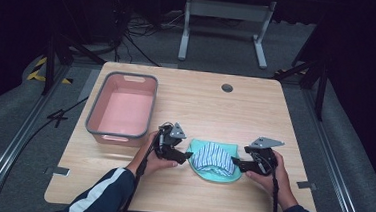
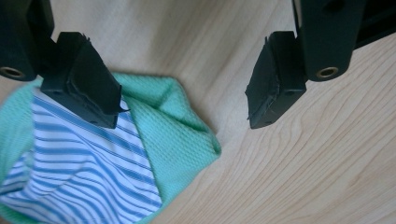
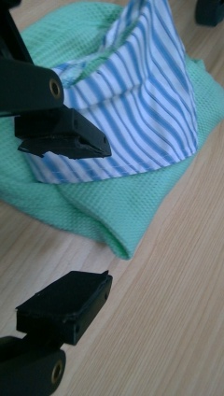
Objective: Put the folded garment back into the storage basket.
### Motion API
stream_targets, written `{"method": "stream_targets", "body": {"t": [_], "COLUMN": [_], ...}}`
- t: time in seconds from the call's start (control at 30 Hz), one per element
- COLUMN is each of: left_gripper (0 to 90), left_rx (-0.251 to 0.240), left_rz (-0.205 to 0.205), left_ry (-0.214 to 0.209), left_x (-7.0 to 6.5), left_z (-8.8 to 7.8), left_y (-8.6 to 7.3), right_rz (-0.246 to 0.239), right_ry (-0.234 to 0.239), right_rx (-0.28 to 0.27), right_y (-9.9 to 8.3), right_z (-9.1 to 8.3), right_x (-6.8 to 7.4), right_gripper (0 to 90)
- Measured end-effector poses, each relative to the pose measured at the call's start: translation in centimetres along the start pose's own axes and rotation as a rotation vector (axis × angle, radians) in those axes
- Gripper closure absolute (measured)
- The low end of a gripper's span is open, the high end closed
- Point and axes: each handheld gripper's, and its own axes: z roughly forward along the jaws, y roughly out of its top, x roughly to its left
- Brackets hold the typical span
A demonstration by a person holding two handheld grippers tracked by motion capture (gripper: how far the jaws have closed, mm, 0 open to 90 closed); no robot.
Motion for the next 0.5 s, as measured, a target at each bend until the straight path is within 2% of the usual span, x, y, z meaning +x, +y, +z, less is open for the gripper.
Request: {"method": "stream_targets", "body": {"t": [0.13, 0.2, 0.27, 0.33, 0.47, 0.5], "left_gripper": [26.4, 25.4, 23.4, 22.1, 18.3, 18.3], "left_rx": [0.019, 0.023, 0.029, 0.033, 0.059, 0.061], "left_rz": [0.004, 0.011, 0.002, -0.003, 0.003, -0.008], "left_ry": [-0.018, -0.012, -0.023, -0.017, -0.011, -0.014], "left_x": [-0.1, -0.3, -0.3, -0.4, -0.3, -0.3], "left_z": [1.3, 1.9, 2.3, 2.7, 3.1, 3.2], "left_y": [0.2, 0.4, 0.5, 0.5, 0.5, 0.4], "right_rz": [-0.002, -0.004, 0.004, 0.025, 0.033, 0.036], "right_ry": [-0.016, -0.003, -0.015, -0.02, -0.025, -0.021], "right_rx": [0.024, 0.043, 0.049, 0.048, 0.06, 0.064], "right_y": [0.4, 0.3, 0.2, 0.1, -0.2, -0.2], "right_z": [0.8, 1.0, 1.2, 1.3, 1.8, 2.0], "right_x": [0.5, 0.6, 0.5, 0.3, 0.1, 0.2], "right_gripper": [34.0, 32.7, 32.6, 31.8, 30.1, 29.5]}}
